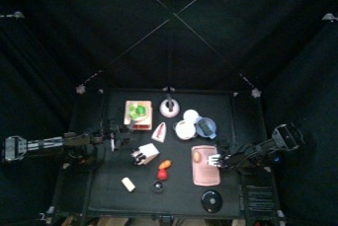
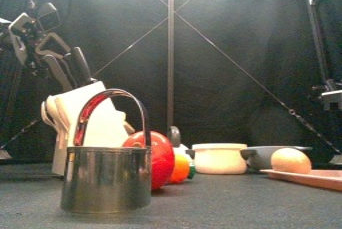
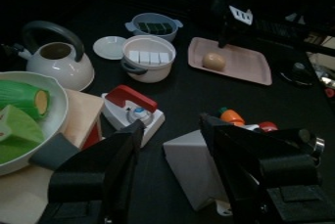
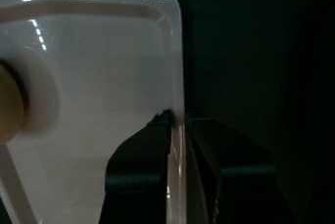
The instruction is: Move plate to the right
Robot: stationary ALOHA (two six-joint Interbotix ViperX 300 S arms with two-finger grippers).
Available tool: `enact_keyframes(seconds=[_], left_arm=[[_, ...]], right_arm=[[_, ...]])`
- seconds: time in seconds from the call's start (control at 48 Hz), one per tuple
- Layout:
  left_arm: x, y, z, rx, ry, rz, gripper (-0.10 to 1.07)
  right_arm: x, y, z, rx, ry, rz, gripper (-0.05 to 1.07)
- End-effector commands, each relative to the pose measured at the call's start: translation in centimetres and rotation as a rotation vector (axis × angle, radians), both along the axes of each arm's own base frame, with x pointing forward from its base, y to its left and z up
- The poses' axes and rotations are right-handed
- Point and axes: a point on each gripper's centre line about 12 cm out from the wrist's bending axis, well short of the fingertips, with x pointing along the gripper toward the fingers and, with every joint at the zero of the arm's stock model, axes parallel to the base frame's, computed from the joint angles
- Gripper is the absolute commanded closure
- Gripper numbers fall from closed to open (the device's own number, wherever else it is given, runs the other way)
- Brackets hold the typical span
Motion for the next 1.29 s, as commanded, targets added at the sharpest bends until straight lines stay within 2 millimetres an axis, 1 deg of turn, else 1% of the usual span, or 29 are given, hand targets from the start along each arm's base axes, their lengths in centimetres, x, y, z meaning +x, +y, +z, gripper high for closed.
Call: enact_keyframes(seconds=[0.0, 0.312, 0.417, 0.521, 0.646, 0.812, 1.167, 1.271], left_arm=[[0.2, 0.1, 0.4, 0.001, -0.010, 0.000, 0.11], [0.2, 0.1, 0.4, 0.001, -0.010, 0.000, 0.11], [0.2, 0.1, 0.4, 0.001, -0.010, 0.000, 0.11], [0.2, 0.1, 0.4, 0.001, -0.010, 0.000, 0.11], [0.2, 0.1, 0.4, 0.001, -0.010, 0.000, 0.11], [0.2, 0.1, 0.4, 0.000, -0.011, 0.001, 0.11], [0.2, 0.1, 0.4, 0.000, -0.011, 0.001, 0.11], [0.2, 0.1, 0.4, 0.001, -0.010, 0.000, 0.11]], right_arm=[[-0.1, -0.1, 0.5, -0.009, -0.002, 0.002, 0.48], [0.0, -0.1, 0.4, -0.015, -0.002, 0.009, 0.45], [0.1, -0.1, 0.5, -0.018, -0.005, 0.014, 0.37], [0.2, -0.1, 0.5, -0.020, -0.007, 0.017, 0.26], [0.8, 0.1, 1.0, -0.025, -0.027, 0.040, 0.19], [1.3, 0.0, 1.4, -0.039, -0.046, 0.058, 0.19], [1.3, 0.0, 1.4, -0.043, -0.045, 0.065, 0.19], [1.4, 0.0, 1.7, -0.044, -0.060, 0.075, 0.19]])
